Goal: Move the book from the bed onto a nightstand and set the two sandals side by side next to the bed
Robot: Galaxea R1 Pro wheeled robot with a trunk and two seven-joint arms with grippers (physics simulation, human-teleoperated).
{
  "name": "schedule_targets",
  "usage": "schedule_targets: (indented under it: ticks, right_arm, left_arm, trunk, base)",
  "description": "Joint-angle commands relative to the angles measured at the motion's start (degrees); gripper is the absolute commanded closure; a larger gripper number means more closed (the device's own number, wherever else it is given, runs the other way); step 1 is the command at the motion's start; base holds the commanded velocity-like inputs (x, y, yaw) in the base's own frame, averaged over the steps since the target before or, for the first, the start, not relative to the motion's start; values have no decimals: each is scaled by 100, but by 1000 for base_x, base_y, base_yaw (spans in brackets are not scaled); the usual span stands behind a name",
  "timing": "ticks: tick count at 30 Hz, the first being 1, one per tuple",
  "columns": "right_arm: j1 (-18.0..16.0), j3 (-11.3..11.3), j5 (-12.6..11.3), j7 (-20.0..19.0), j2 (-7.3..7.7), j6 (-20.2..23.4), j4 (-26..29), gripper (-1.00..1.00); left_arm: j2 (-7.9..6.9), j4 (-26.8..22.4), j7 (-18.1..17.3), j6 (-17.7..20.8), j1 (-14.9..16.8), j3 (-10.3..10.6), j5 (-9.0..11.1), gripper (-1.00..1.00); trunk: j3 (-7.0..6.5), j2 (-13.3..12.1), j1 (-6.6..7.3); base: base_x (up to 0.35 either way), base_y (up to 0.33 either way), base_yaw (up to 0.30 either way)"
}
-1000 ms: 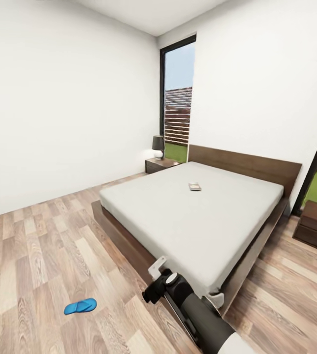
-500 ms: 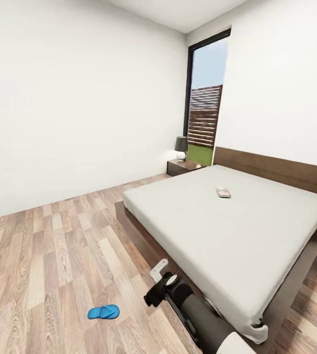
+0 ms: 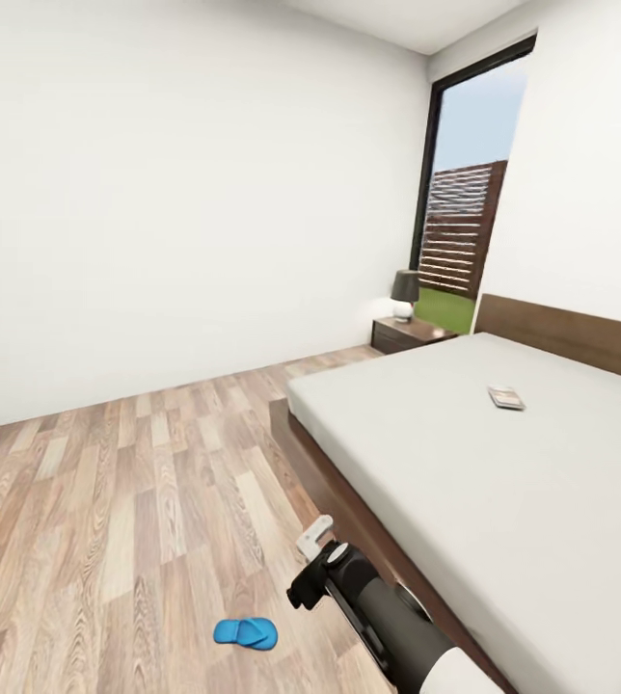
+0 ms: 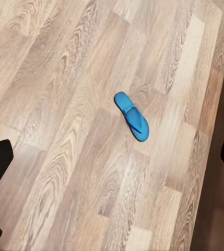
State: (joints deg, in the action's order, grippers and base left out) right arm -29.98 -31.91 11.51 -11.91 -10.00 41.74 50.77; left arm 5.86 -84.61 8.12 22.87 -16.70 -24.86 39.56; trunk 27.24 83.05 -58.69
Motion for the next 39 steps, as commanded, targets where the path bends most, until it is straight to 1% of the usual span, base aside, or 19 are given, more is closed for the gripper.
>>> schedule_targets:
  ticks: [1, 4, 9, 12, 16, 18, 19, 20, 24, 27, 28, 29, 30, 32, 33, 36, 39]
  right_arm:
    - [-5, 0, 57, -41, 0, 23, 2, -100]
    - [-6, 26, 51, -40, 0, 25, -43, -100]
    - [-17, 55, 2, -40, 0, 26, -318, -100]
    - [-25, 63, -143, -40, 0, 26, -422, -100]
    - [-27, 63, -408, -40, 0, 27, -496, -100]
    - [-28, 63, -495, -41, 0, 35, -515, -100]
    - [-28, 63, -495, -41, 0, 35, -515, -100]
    - [-27, 46, -550, -50, 0, 53, -528, -100]
    - [-23, -8, -595, -57, 0, 78, -537, -100]
    - [-20, -143, -621, -61, 0, 79, -544, -100]
    - [-21, -399, -642, -64, 0, 44, -550, -100]
    - [-18, -485, -649, -65, 0, 39, -555, -100]
    - [-18, -498, -649, -65, 0, 40, -556, -100]
    - [-17, -518, -650, -66, 0, 42, -557, -100]
    - [-17, -518, -650, -66, 0, 42, -557, -100]
    - [-18, -539, -650, -67, 0, 43, -558, -100]
    - [-17, -546, -649, -69, 0, 40, -559, -100]
  left_arm:
    - [3, -12, 37, 25, 0, -4, 62, -100]
    - [3, -16, 41, 21, 0, -3, 66, -100]
    - [3, -21, 64, 16, 0, -5, 70, -100]
    - [8, -25, 77, 14, 0, -3, 74, -100]
    - [10, -29, 90, 10, 0, -2, 74, -100]
    - [14, -39, 94, 12, 0, 0, 76, -100]
    - [14, -39, 94, 12, 0, 0, 76, -100]
    - [16, -48, 97, 15, 0, 2, 77, -100]
    - [17, -67, 102, 47, -10, 3, 86, -100]
    - [15, -78, 106, 85, -22, -3, 101, -100]
    - [13, -111, 109, 132, -30, -16, 220, -100]
    - [12, -191, 110, 219, -38, -90, 545, -100]
    - [12, -212, 110, 240, -41, -106, 622, -100]
    - [12, -246, 111, 273, -45, -130, 738, -100]
    - [12, -246, 111, 273, -45, -130, 738, -100]
    - [7, -284, 111, 308, -49, -163, 860, -100]
    - [5, -301, 115, 320, -51, -241, 896, -100]
  trunk:
    - [5, 3, -4]
    - [5, 3, -4]
    - [5, 3, -4]
    - [5, 3, -4]
    - [5, 3, -4]
    - [5, 3, -4]
    - [5, 3, -4]
    - [5, 3, -4]
    - [5, 3, -4]
    - [5, 3, -4]
    - [5, 3, -4]
    - [5, 3, -4]
    - [23, 43, -26]
    - [59, 123, -70]
    - [77, 164, -92]
    - [131, 284, -157]
    - [185, 404, -223]
  base:
    - [313, 52, 256]
    - [318, 34, 256]
    - [322, 2, 256]
    - [324, -41, 261]
    - [325, -63, 269]
    - [325, -74, 273]
    - [325, -75, 274]
    - [304, -63, 275]
    - [237, -46, 276]
    - [110, -21, 277]
    - [28, -5, 236]
    - [12, -2, 227]
    - [9, -2, 229]
    - [7, -1, 231]
    - [6, -1, 232]
    - [4, -1, 233]
    - [2, 0, 235]
